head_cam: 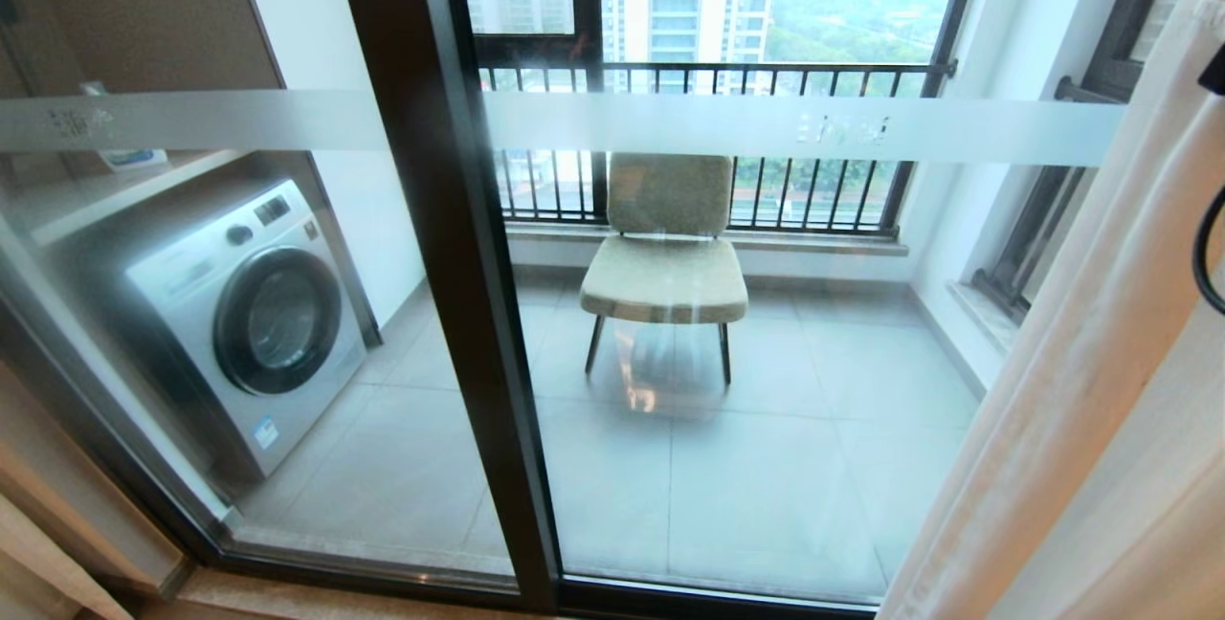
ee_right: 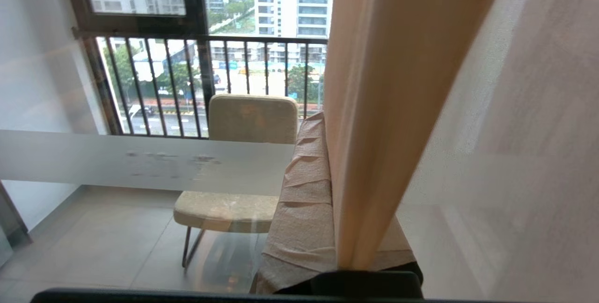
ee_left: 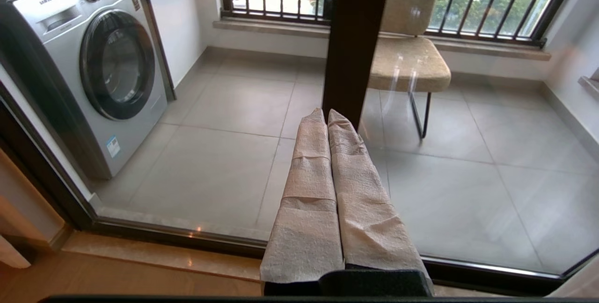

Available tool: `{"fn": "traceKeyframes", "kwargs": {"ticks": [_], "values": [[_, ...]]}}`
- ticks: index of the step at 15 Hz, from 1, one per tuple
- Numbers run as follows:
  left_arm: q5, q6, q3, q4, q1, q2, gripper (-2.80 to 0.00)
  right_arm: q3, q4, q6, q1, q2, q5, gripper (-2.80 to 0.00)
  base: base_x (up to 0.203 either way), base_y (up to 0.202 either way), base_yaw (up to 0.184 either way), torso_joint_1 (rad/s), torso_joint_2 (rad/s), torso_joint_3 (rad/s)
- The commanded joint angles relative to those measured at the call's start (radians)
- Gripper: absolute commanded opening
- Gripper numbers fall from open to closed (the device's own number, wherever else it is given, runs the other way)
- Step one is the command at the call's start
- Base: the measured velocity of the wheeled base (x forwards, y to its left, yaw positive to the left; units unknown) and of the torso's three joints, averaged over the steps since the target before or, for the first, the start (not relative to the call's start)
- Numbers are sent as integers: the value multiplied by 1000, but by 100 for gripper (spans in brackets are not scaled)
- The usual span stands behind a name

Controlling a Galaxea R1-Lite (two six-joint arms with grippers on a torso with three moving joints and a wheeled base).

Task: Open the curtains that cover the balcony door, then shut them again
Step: Close the inner curtains on both sides

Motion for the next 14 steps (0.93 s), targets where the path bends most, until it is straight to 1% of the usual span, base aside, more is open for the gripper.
{"fn": "traceKeyframes", "kwargs": {"ticks": [1, 10, 12, 14], "values": [[1, 0, 0, 0, 0, 0, -280, -10, -1, -13, 37, 18, -14, -280, 0, 184, -4, 9, 0, 2], [1, 0, 0, 0, 0, 0, -280, -89, -4, -34, 103, 93, -24, -280, 0, 193, 0, 2, 3, 2], [1, 0, 0, 0, 0, 0, -280, -103, -2, -40, 127, 106, -49, -280, 0, 189, -2, 4, 2, -1], [1, 0, 0, 0, 0, 0, -280, -117, -1, -40, 166, 124, -108, -280, 0, 194, -1, 2, 5, 6]]}}
